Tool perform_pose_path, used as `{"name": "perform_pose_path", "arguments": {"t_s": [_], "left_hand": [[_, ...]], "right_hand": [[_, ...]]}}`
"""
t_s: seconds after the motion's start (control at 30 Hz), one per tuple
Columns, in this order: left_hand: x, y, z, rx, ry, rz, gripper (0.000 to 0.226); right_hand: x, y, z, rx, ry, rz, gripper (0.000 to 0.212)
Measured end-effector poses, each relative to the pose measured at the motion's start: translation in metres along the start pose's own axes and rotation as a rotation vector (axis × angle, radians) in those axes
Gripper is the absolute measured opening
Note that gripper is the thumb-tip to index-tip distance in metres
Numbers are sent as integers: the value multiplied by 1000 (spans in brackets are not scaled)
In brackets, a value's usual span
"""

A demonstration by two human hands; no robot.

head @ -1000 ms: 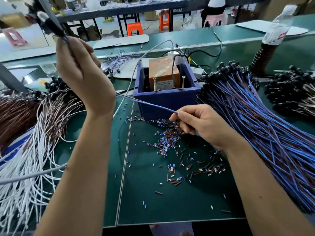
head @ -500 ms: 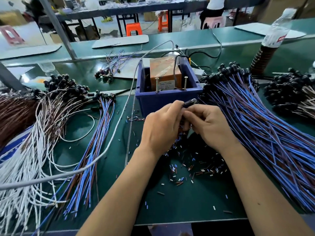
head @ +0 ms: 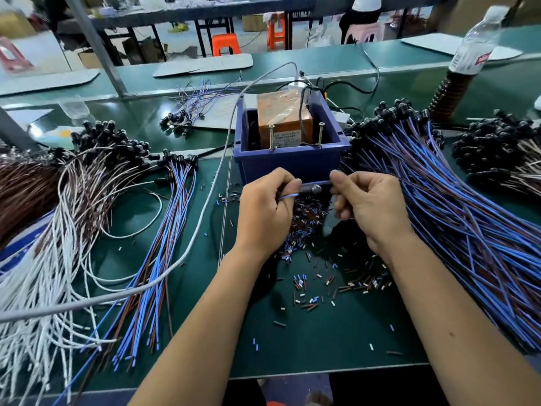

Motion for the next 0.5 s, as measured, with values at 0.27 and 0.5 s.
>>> {"name": "perform_pose_path", "arguments": {"t_s": [0.27,0.5], "left_hand": [[-17,-10,2,26,-193,-172,25],[-10,-3,0,-50,-147,-189,21]], "right_hand": [[-5,5,-1,-51,-166,-237,20],[-7,12,-5,-65,-168,-55,19]]}}
Point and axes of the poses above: each hand's wrist, its own z-axis towards the middle knuckle, its own y-axis out of the palm, x = y × z, the point moved 7 cm from there along z, towards the middle knuckle, and after that the axes turned 13 degrees about z, right-handed, at the moved point
